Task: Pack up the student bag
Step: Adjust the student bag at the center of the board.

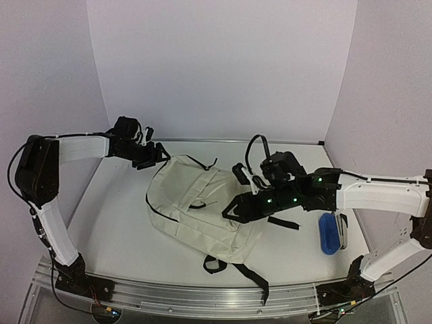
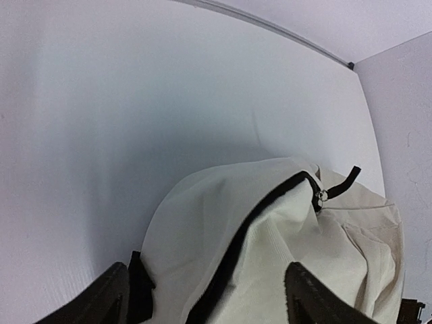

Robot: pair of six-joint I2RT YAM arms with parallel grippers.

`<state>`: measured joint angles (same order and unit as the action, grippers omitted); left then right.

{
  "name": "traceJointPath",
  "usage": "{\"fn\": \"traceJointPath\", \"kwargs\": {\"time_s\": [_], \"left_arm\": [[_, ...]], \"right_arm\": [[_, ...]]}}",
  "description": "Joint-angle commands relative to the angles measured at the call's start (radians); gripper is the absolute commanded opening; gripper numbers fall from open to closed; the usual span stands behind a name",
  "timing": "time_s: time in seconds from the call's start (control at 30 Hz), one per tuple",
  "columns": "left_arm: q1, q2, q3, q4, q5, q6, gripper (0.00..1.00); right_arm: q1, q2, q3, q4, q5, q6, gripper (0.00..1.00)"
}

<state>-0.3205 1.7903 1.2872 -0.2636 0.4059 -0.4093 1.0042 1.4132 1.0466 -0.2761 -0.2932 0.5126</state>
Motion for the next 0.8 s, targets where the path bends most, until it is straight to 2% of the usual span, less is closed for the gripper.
{"fn": "traceJointPath", "kwargs": {"time_s": [0.0,0.17,0.3,0.53,0.77], "left_arm": [[0.005,-0.225,-0.109,-0.018,-0.090,-0.012,0.88],[0.004,-0.404,-0.298,-0.025,-0.113,-0.119,0.96],[0.004,-0.476,-0.409,-0.038,-0.082,-0.194,0.96],[0.005,-0.567,-0.564,0.034,0.036,-0.316,0.77],[0.005,-0.568,-0.650,0.127,0.100,-0.379,0.64]], "right_arm": [[0.002,-0.008,0.146,-0.013,0.080,0.018,0.52],[0.002,0.092,0.219,-0.002,0.060,0.046,0.50],[0.002,0.186,0.236,0.047,0.012,0.086,0.44],[0.002,0.267,0.232,0.093,-0.030,0.147,0.41],[0.002,0.308,0.208,0.143,-0.024,0.206,0.38]]}}
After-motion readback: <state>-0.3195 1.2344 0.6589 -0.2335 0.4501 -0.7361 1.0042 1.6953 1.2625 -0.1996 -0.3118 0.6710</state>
